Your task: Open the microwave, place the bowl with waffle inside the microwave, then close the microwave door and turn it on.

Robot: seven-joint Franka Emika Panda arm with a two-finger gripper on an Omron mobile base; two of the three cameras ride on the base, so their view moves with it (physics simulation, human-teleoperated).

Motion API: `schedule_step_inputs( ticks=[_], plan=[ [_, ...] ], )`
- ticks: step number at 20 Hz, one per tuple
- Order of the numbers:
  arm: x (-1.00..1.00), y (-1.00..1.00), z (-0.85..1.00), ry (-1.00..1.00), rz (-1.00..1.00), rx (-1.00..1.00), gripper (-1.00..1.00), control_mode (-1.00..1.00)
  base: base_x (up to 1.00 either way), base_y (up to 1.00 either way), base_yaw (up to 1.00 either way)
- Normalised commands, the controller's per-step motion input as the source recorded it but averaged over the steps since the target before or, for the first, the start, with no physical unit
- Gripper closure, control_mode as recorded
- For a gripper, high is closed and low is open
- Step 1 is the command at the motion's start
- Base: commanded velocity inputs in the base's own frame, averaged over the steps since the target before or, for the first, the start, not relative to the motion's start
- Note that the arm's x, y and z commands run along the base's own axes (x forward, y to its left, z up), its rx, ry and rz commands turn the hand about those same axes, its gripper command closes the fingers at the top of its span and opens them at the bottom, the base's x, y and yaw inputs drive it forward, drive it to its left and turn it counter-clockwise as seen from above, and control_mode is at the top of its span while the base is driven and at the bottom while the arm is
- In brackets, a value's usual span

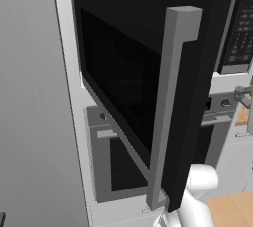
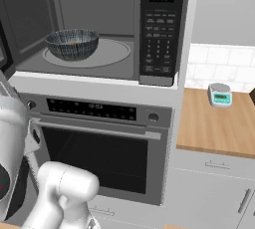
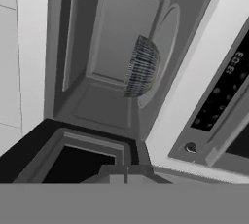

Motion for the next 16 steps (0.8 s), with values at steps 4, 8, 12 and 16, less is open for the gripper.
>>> schedule_step_inputs(
  ticks=[4,8,12,16],
  plan=[
    [-0.86,0.66,-0.14,-0.02,0.0,-0.28,1.0,-1.0,0.0,0.0,0.0],
    [-0.35,0.31,-0.08,-0.01,0.0,-0.16,1.0,-1.0,0.0,0.0,0.0],
    [-0.89,0.41,-0.09,-0.02,-0.1,-0.08,1.0,-1.0,0.0,0.0,0.0],
    [-1.0,0.54,-0.18,-0.01,-0.21,-0.14,1.0,-1.0,0.0,0.0,0.0]
  ],
)
